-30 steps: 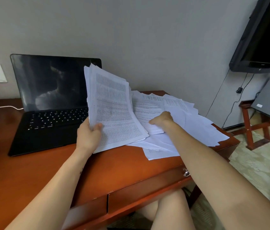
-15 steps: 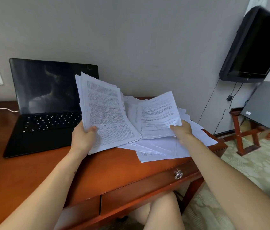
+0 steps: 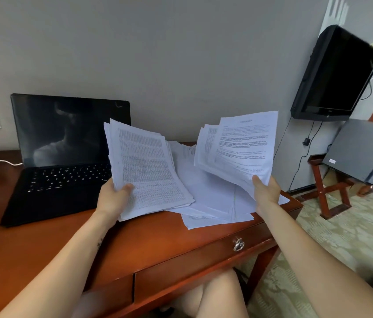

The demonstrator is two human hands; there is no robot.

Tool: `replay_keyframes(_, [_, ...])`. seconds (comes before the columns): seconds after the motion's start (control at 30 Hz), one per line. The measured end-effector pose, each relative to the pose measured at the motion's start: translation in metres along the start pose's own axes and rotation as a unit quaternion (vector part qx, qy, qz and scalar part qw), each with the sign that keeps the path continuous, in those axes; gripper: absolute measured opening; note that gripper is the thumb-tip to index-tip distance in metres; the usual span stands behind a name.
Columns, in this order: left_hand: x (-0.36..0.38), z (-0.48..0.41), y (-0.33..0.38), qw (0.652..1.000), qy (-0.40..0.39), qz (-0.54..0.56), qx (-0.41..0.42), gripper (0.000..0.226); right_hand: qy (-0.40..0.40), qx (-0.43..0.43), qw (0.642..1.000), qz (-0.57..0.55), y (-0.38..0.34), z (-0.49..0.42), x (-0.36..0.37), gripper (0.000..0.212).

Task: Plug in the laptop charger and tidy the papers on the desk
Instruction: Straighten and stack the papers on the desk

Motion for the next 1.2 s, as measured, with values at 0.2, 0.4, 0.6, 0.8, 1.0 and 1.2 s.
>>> replay_keyframes(0.2, [0.01, 0.006, 0.003, 0.996, -0.059, 0.062, -0.032, 0.026, -0.08, -0.013, 0.996, 0.042, 0.014, 0.029, 0.033, 0.027])
replay_keyframes(0.4, [0.018, 0.012, 0.007, 0.989, -0.119, 0.075, -0.041, 0.027, -0.19, -0.051, 0.969, 0.147, 0.035, 0.06, 0.074, 0.03])
replay_keyframes(0.6, [0.017, 0.011, 0.007, 0.988, -0.141, 0.033, -0.059, 0.04, -0.193, -0.11, 0.946, 0.238, 0.053, 0.078, 0.09, 0.026])
replay_keyframes(0.8, [0.015, 0.009, 0.009, 0.974, -0.167, 0.081, -0.131, 0.035, -0.217, -0.096, 0.947, 0.218, 0.056, 0.083, 0.089, 0.025])
replay_keyframes(1.0, [0.015, 0.01, 0.008, 0.971, -0.188, 0.085, -0.123, 0.029, -0.24, -0.157, 0.901, 0.325, 0.058, 0.091, 0.089, 0.038])
replay_keyframes(1.2, [0.014, 0.008, 0.007, 0.974, -0.195, 0.075, -0.086, 0.025, -0.254, -0.189, 0.853, 0.414, 0.055, 0.102, 0.091, 0.073])
Point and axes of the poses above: each hand's wrist, its own z-axis away from the middle knuckle, its own x-axis out of the palm, y = z × x, the point moved 3 cm from there along -z, towards the middle knuckle, and after that the axes turned 14 degrees about x, right-handed, at the moved point
